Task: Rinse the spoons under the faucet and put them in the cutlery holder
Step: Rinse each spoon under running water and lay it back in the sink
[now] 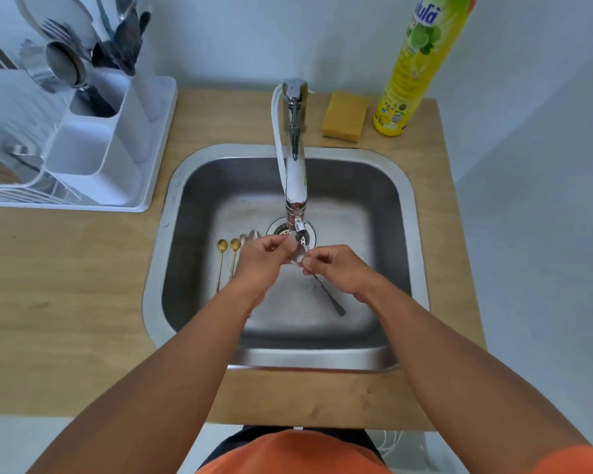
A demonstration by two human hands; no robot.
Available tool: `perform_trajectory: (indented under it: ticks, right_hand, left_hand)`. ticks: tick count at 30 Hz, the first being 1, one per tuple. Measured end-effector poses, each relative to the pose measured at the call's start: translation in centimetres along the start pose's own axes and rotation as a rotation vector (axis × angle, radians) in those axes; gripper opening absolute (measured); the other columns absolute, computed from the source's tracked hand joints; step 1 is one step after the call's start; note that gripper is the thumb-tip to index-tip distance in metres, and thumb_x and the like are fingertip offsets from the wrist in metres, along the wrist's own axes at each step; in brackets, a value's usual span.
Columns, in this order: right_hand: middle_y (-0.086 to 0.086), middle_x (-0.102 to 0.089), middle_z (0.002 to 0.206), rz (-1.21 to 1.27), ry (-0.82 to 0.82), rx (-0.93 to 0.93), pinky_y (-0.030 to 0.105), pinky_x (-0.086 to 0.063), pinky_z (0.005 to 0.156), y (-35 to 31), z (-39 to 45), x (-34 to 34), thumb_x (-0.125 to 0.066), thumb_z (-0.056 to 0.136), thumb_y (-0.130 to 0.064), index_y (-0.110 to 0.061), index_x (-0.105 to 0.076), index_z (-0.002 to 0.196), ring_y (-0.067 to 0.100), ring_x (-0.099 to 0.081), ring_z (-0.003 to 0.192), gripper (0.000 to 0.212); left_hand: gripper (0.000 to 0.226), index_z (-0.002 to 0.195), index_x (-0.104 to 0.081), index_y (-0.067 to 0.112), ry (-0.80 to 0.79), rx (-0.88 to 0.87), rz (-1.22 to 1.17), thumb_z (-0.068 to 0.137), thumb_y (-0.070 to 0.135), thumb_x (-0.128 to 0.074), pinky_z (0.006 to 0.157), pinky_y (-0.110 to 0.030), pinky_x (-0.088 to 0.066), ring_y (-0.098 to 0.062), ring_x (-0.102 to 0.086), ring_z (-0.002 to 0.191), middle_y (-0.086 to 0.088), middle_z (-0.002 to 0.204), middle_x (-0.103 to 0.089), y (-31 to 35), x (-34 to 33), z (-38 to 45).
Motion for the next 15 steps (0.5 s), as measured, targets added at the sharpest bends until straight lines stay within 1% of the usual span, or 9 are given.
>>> perform_trajectory:
  ticks: [1,2,4,6,8,11,13,14,15]
  right_hand:
    - [0.004,-0.074,0.081,-0.027,0.011,0.017,0.026,-0.049,0.072,0.1,0.0,0.0,-0.071,0.097,-0.024,-0.019,-0.079,0.086,0.009,-0.061,0.072,0.014]
    - [0.004,-0.071,0.076,-0.066,0.024,0.037,0.030,-0.047,0.072,0.2,-0.1,0.1,-0.071,0.096,-0.025,-0.022,-0.078,0.081,0.010,-0.056,0.069,0.016]
    - [-0.015,-0.064,0.064,-0.190,0.041,0.073,0.028,-0.042,0.065,0.0,-0.2,-0.2,-0.071,0.094,-0.031,-0.035,-0.074,0.071,0.002,-0.049,0.060,0.024]
    - [-0.022,-0.061,0.060,-0.297,0.054,0.094,0.028,-0.041,0.060,-0.5,-0.1,-0.6,-0.070,0.094,-0.038,-0.044,-0.068,0.064,0.001,-0.049,0.056,0.031]
    - [-0.022,-0.063,0.061,-0.290,0.084,0.106,0.028,-0.043,0.060,-0.8,-0.1,-0.6,-0.070,0.095,-0.038,-0.041,-0.069,0.065,0.002,-0.051,0.057,0.030]
    - [-0.019,-0.072,0.072,-0.241,0.100,0.088,0.026,-0.048,0.065,-0.5,0.1,-0.2,-0.070,0.095,-0.038,-0.033,-0.078,0.082,0.000,-0.061,0.066,0.016]
    - [-0.019,-0.073,0.075,-0.211,0.090,0.072,0.021,-0.048,0.067,-0.1,0.1,0.0,-0.069,0.095,-0.037,-0.032,-0.080,0.087,-0.005,-0.061,0.068,0.014]
    - [-0.018,-0.074,0.075,-0.175,0.085,0.058,0.023,-0.050,0.071,0.1,0.1,0.1,-0.069,0.094,-0.035,-0.032,-0.080,0.085,-0.004,-0.063,0.071,0.014]
    - [-0.014,-0.075,0.076,-0.120,0.080,0.040,0.028,-0.053,0.077,0.3,0.1,0.2,-0.069,0.094,-0.032,-0.030,-0.080,0.083,0.003,-0.067,0.076,0.015]
  left_hand:
    - [0.011,0.091,-0.078,0.025,0.045,-0.068,0.070,0.096,0.034,-0.074,0.071,-0.022,-0.049,0.001,-0.074,0.074,0.010,0.083,-0.080,0.7,0.1,-0.2]
    - [0.015,0.085,-0.077,0.025,0.088,-0.128,0.156,0.097,0.033,-0.074,0.069,-0.022,-0.049,0.000,-0.072,0.071,0.010,0.079,-0.079,1.3,0.0,-0.4]
    - [0.021,0.077,-0.075,0.025,0.162,-0.174,0.328,0.094,0.038,-0.074,0.067,-0.029,-0.053,-0.007,-0.071,0.071,0.007,0.074,-0.076,1.9,-0.5,-1.1]
    - [0.020,0.077,-0.076,0.025,0.208,-0.149,0.361,0.091,0.041,-0.076,0.072,-0.035,-0.057,-0.014,-0.072,0.076,0.006,0.075,-0.076,1.8,-0.9,-1.4]
    - [0.023,0.074,-0.076,0.027,0.275,-0.091,0.290,0.091,0.043,-0.076,0.074,-0.034,-0.058,-0.013,-0.073,0.077,0.008,0.074,-0.076,1.3,-0.7,-1.9]
    - [0.023,0.079,-0.079,0.023,0.288,0.061,0.012,0.095,0.037,-0.072,0.065,-0.024,-0.054,-0.013,-0.075,0.078,0.007,0.075,-0.078,-0.5,-0.7,-2.3]
    - [0.021,0.086,-0.081,0.021,0.206,0.155,-0.176,0.096,0.033,-0.068,0.066,-0.024,-0.050,-0.011,-0.074,0.079,0.006,0.079,-0.079,-1.6,-1.4,-2.7]
    - [0.023,0.092,-0.082,0.022,0.143,0.176,-0.241,0.099,0.034,-0.063,0.071,-0.028,-0.049,-0.012,-0.073,0.084,0.004,0.086,-0.080,-2.0,-1.9,-2.8]
    - [0.028,0.099,-0.081,0.022,0.073,0.178,-0.296,0.104,0.035,-0.057,0.077,-0.032,-0.049,-0.013,-0.072,0.093,0.003,0.096,-0.080,-2.3,-2.3,-2.9]
Point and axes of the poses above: each hand's wrist, its own z-axis towards the middle knuckle, its own x-axis out of the back of the hand, y = z × x, the point moved 10 cm from there along z, towards the middle knuckle
